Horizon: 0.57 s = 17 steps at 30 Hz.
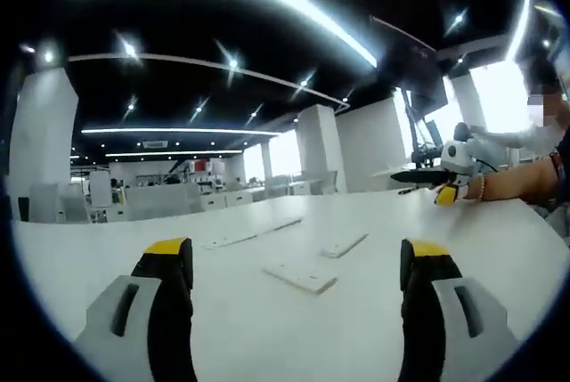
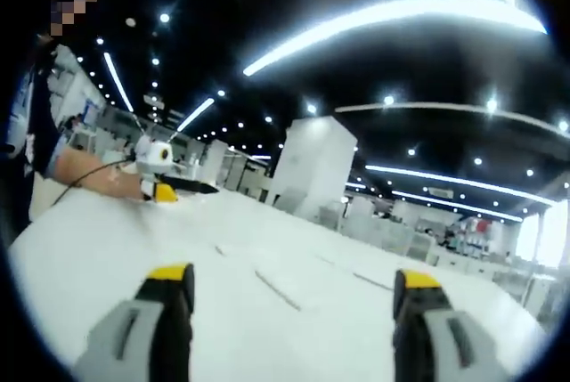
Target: Locate the socket holder cover, grip the socket holder cover, clip it into the socket holder slot.
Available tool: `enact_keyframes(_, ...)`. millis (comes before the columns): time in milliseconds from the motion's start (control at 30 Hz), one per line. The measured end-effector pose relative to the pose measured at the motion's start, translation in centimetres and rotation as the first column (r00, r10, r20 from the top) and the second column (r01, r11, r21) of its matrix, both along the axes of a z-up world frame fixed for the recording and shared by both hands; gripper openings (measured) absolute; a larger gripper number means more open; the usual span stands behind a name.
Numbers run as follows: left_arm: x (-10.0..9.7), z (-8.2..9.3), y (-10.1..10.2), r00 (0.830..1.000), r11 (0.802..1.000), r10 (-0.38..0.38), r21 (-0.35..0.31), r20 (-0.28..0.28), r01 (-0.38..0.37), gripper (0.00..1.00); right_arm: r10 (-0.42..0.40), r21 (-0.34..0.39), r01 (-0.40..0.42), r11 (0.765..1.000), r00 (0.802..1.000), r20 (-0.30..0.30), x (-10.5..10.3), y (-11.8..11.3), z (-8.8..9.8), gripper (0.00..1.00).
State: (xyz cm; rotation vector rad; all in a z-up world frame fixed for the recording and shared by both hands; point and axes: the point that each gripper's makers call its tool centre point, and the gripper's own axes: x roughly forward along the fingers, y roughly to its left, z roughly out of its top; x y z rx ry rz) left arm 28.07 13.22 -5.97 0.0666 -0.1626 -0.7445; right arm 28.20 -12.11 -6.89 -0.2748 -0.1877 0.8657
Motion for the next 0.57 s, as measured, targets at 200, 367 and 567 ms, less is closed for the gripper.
enact_keyframes(200,-0.8,1.1,-0.2,0.998,0.995,-0.056,-0.080,0.023,0.058,0.95,0.007,-0.045,-0.006,0.999,1.000,0.019,-0.5,0.7,-0.4,0.83)
enact_keyframes(367,-1.1,0.7,-0.6,0.996,0.994,-0.083,-0.072,0.010,0.084,0.95,-0.003,-0.054,0.004,0.999,1.000,0.019,-0.4,0.7,-0.7,0.82)
enact_keyframes(567,-1.2,0.7,-0.7,0.995,0.992,-0.100,-0.082,-0.001,0.100,0.93,-0.015,-0.085,0.016,0.996,1.000,0.010,-0.2,0.8,-1.2,0.78)
